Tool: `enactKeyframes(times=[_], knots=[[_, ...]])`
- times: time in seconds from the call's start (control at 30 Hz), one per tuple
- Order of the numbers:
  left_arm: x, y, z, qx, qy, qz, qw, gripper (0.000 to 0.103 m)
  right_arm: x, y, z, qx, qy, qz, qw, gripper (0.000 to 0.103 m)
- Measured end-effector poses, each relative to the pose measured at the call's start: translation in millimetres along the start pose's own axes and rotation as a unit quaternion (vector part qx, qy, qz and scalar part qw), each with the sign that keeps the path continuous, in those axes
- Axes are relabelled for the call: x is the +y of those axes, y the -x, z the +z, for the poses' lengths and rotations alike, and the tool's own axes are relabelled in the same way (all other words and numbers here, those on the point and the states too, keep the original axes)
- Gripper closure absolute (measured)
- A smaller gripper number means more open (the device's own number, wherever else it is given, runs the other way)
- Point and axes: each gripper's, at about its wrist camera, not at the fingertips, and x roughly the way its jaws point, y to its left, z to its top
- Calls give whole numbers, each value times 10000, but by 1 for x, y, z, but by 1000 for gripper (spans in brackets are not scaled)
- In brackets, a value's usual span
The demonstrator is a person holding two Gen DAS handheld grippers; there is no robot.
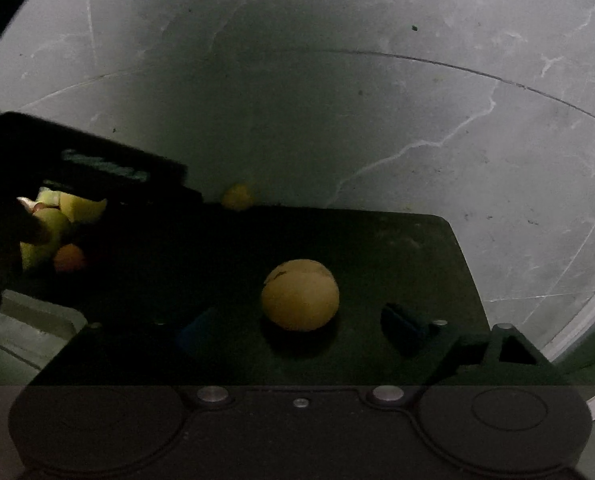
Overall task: Organize fruits
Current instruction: 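Grasp the small brown fruit with the left tool while the right tool grasps the large brown round fruit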
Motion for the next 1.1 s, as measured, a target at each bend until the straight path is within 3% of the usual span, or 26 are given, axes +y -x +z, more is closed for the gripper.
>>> enactKeyframes(times=[0.23,0.43,0.8,0.93,1.0,1.1], knots=[[-15,-32,13,26,-34,63,10000,1,-4,-11,-1,40,-44,60,10000,21],[-26,-50,20,-51,-149,359,9992,2,-3,-14,-3,7,-130,189,9997,28],[-20,-64,21,58,111,232,9997,25,3,-18,-4,-132,-234,179,9995,39],[-19,-70,21,80,174,129,9997,29,4,-22,-3,-158,-267,88,9995,44],[-17,-72,19,128,205,46,9997,41,5,-27,-1,-170,-285,70,9994,47],[-14,-75,19,191,294,-41,9994,43,8,-28,-1,-178,-249,32,9995,50]])
